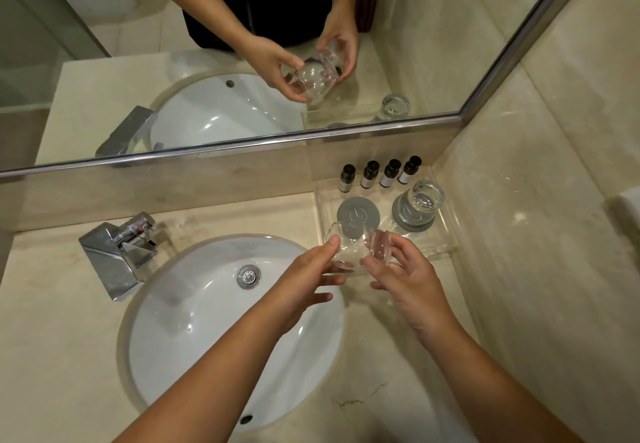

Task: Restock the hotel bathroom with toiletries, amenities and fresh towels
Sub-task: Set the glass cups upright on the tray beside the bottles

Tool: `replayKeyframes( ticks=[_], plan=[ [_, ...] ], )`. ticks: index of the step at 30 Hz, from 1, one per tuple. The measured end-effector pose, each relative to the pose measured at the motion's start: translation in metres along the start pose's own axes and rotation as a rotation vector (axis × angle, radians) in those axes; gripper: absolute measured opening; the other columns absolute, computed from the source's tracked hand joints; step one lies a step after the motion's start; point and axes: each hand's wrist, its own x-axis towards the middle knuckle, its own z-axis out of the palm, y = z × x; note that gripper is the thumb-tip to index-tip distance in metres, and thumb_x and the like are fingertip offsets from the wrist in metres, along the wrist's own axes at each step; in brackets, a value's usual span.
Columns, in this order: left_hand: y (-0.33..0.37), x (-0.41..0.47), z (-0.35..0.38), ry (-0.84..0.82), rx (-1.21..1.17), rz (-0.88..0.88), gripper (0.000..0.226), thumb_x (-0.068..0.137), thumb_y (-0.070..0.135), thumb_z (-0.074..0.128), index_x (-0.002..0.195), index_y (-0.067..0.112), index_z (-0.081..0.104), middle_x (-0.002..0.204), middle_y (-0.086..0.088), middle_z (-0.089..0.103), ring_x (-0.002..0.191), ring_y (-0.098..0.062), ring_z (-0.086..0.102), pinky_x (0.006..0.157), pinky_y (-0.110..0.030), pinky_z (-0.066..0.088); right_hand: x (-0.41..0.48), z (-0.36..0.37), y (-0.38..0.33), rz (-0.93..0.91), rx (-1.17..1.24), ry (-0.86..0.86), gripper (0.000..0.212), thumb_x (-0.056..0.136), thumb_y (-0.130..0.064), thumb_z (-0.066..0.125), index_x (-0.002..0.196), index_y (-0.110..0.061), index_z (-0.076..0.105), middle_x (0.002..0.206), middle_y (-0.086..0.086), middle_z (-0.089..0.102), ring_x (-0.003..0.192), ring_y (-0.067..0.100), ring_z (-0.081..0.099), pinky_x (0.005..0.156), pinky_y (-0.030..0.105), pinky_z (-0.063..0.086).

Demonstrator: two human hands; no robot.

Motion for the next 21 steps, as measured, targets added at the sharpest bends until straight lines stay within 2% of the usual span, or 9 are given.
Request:
replayKeyframes(
  ticks=[3,6,7,9,11,13,18,21],
  plan=[
    [0.0,0.005,-0.003,0.087,0.118,0.15,0.06,0.086,0.071,0.059,0.136,0.038,0.055,0.121,0.011,0.072,0.111,-0.008,0.068,0.091,-0.031,0.051,0.007,-0.003,0.001,-0.042,-0.048,0.083,0.051,0.084,-0.024,0.084,0.128,-0.039,0.063,0.119,-0.017,0.072,0.108,0.009,0.071,0.089,0.032,0.058],
    [0.001,0.013,-0.008,0.159,0.376,0.359,0.066,0.089,0.054,0.074,0.146,0.046,0.042,0.132,0.018,0.056,0.115,0.001,0.058,0.092,-0.021,0.047,0.013,-0.005,-0.003,-0.088,-0.185,0.173,0.063,0.083,-0.032,0.085,0.139,-0.04,0.057,0.122,-0.023,0.066,0.113,-0.002,0.063,0.084,0.01,0.049],
    [0.001,0.017,-0.01,0.176,0.477,0.441,0.071,0.088,0.05,0.078,0.148,0.047,0.039,0.134,0.02,0.052,0.116,0.001,0.055,0.092,-0.017,0.045,0.014,-0.005,-0.006,-0.102,-0.239,0.201,0.067,0.083,-0.034,0.085,0.142,-0.042,0.054,0.123,-0.027,0.062,0.113,-0.005,0.06,0.082,0.008,0.046],
    [0.003,0.026,-0.011,0.19,0.66,0.588,0.078,0.086,0.047,0.08,0.15,0.045,0.037,0.139,0.019,0.047,0.121,-0.003,0.05,0.097,-0.015,0.04,0.018,-0.006,-0.012,-0.145,-0.334,0.24,0.072,0.082,-0.039,0.085,0.144,-0.045,0.048,0.126,-0.024,0.06,0.115,-0.004,0.059,0.084,0.013,0.048],
    [0.007,0.036,-0.012,0.193,0.783,0.683,0.08,0.085,0.046,0.081,0.153,0.04,0.038,0.144,0.016,0.045,0.128,-0.009,0.043,0.104,-0.019,0.036,0.024,-0.005,-0.016,-0.178,-0.413,0.256,0.076,0.081,-0.041,0.085,0.146,-0.044,0.046,0.13,-0.017,0.059,0.118,0.006,0.06,0.092,0.027,0.053],
    [0.014,0.046,-0.011,0.208,0.854,0.724,0.082,0.085,0.046,0.081,0.154,0.036,0.039,0.148,0.014,0.046,0.131,-0.011,0.039,0.108,-0.021,0.033,0.032,-0.003,-0.02,-0.211,-0.483,0.258,0.076,0.081,-0.041,0.085,0.146,-0.039,0.047,0.131,-0.014,0.06,0.119,0.008,0.059,0.096,0.034,0.054],
    [0.026,0.076,-0.009,0.232,0.948,0.704,0.089,0.08,0.056,0.081,0.155,0.034,0.039,0.151,0.012,0.05,0.13,-0.017,0.04,0.109,-0.032,0.039,0.055,0.003,-0.025,-0.293,-0.587,0.219,0.068,0.081,-0.037,0.086,0.14,-0.033,0.052,0.122,-0.016,0.064,0.11,0.003,0.059,0.089,0.015,0.043],
    [0.026,0.089,-0.01,0.23,0.936,0.675,0.086,0.08,0.055,0.081,0.153,0.036,0.041,0.147,0.012,0.056,0.127,-0.019,0.043,0.106,-0.038,0.044,0.068,0.007,-0.023,-0.302,-0.627,0.191,0.067,0.083,-0.036,0.085,0.141,-0.03,0.051,0.131,-0.011,0.063,0.121,0.009,0.058,0.095,0.019,0.042]
  ],
)
